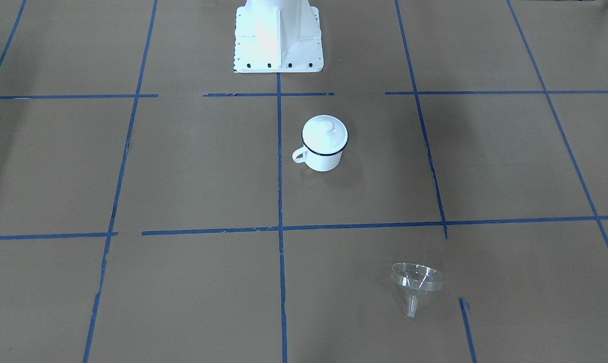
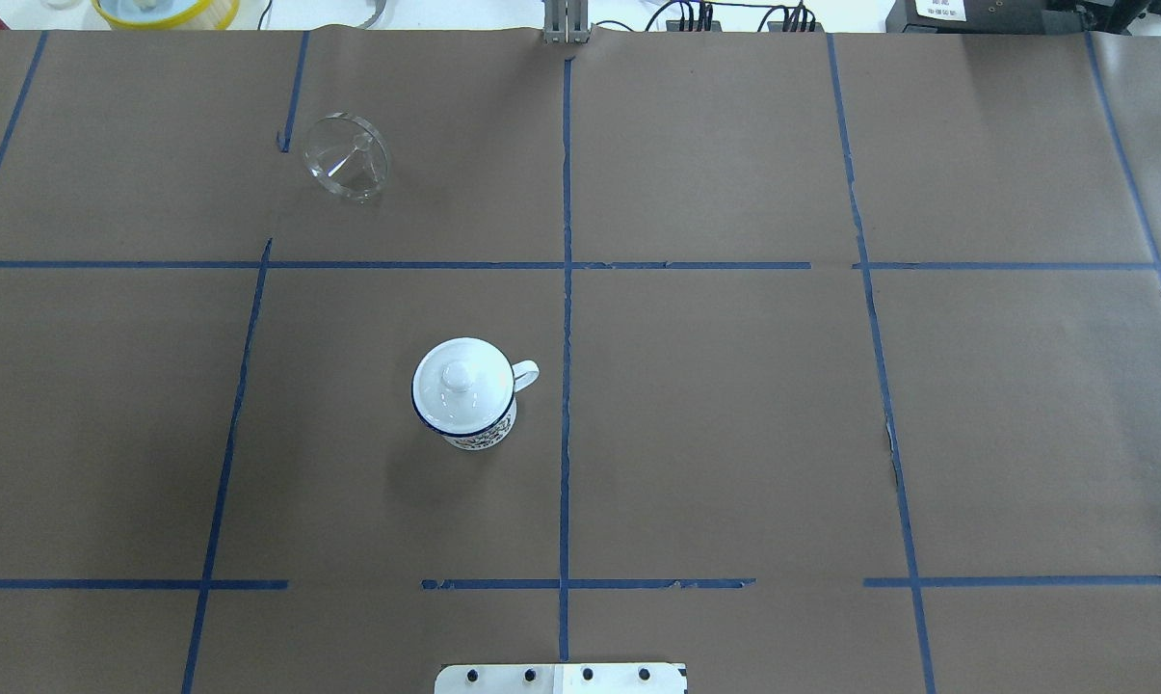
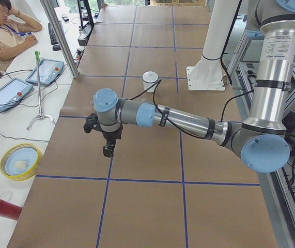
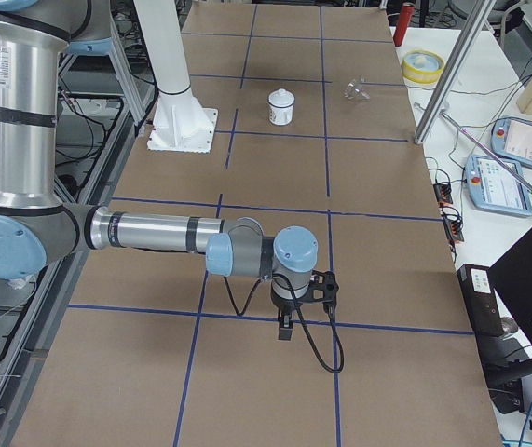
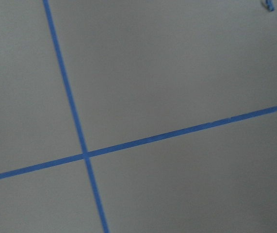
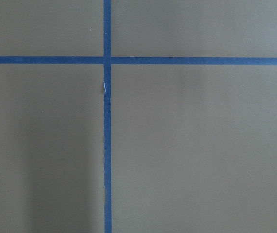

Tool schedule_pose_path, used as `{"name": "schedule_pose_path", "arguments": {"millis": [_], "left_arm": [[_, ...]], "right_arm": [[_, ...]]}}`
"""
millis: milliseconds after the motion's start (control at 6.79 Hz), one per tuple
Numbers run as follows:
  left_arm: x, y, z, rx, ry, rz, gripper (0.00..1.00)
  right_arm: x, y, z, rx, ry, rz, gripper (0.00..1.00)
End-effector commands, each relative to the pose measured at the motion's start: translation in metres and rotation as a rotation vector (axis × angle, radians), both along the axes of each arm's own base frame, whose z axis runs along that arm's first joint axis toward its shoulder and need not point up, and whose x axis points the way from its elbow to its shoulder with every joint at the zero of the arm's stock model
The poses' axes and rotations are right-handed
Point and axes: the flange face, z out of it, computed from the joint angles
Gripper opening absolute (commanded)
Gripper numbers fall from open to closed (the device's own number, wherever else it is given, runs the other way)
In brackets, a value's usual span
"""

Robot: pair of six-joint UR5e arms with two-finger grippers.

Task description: Remove funnel from cup

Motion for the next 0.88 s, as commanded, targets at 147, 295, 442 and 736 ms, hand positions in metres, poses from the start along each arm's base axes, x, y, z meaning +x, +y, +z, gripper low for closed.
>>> {"name": "schedule_pose_path", "arguments": {"millis": [147,295,442,736], "left_arm": [[-0.027,0.049,0.068,-0.124,0.002,-0.036,1.00],[-0.028,0.051,0.070,-0.131,-0.001,-0.038,1.00],[-0.028,0.054,0.075,-0.137,-0.003,-0.037,1.00],[-0.026,0.057,0.075,-0.128,0.004,-0.029,1.00]], "right_arm": [[0.000,0.000,0.000,0.000,0.000,0.000,1.00],[0.000,0.000,0.000,0.000,0.000,0.000,1.00],[0.000,0.000,0.000,0.000,0.000,0.000,1.00],[0.000,0.000,0.001,-0.001,0.000,0.000,1.00]]}}
